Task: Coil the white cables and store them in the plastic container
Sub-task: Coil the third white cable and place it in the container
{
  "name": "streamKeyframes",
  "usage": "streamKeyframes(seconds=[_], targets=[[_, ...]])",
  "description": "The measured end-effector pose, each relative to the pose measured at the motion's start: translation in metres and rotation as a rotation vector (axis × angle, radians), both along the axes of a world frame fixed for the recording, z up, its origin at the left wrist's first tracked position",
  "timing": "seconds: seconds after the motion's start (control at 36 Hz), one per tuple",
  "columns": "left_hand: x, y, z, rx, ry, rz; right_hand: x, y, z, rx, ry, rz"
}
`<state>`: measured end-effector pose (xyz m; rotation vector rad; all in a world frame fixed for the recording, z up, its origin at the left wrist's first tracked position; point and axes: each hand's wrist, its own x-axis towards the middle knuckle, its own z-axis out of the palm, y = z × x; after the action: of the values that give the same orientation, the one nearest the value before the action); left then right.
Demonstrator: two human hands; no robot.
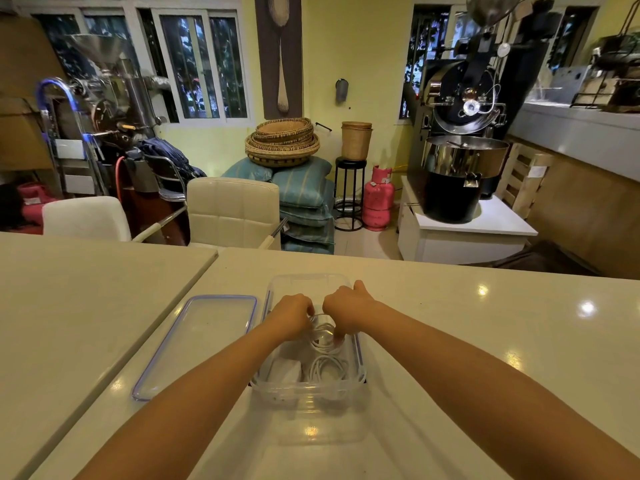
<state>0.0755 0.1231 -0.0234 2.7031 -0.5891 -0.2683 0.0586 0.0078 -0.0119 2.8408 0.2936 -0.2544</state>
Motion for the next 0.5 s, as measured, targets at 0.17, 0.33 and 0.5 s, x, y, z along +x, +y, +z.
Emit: streamKeyframes(seconds=[0.17,0.33,0.5], targets=[[-0.0006,-0.0007,0.0018,0.013,-0.006,-0.003,0.0002,0.0,0.0017,0.007,0.015,-0.004],[-0.0017,-0.0011,0.002,0.017,-0.001,-0.002,-0.0011,-0.0001,0.0043,0.016,0.02,0.001],[-0.0035,-0.0004,0.0013,0.015,0.008,-0.015,-0.0014,0.0006,0.0035,0.019,0.029,-0.006]])
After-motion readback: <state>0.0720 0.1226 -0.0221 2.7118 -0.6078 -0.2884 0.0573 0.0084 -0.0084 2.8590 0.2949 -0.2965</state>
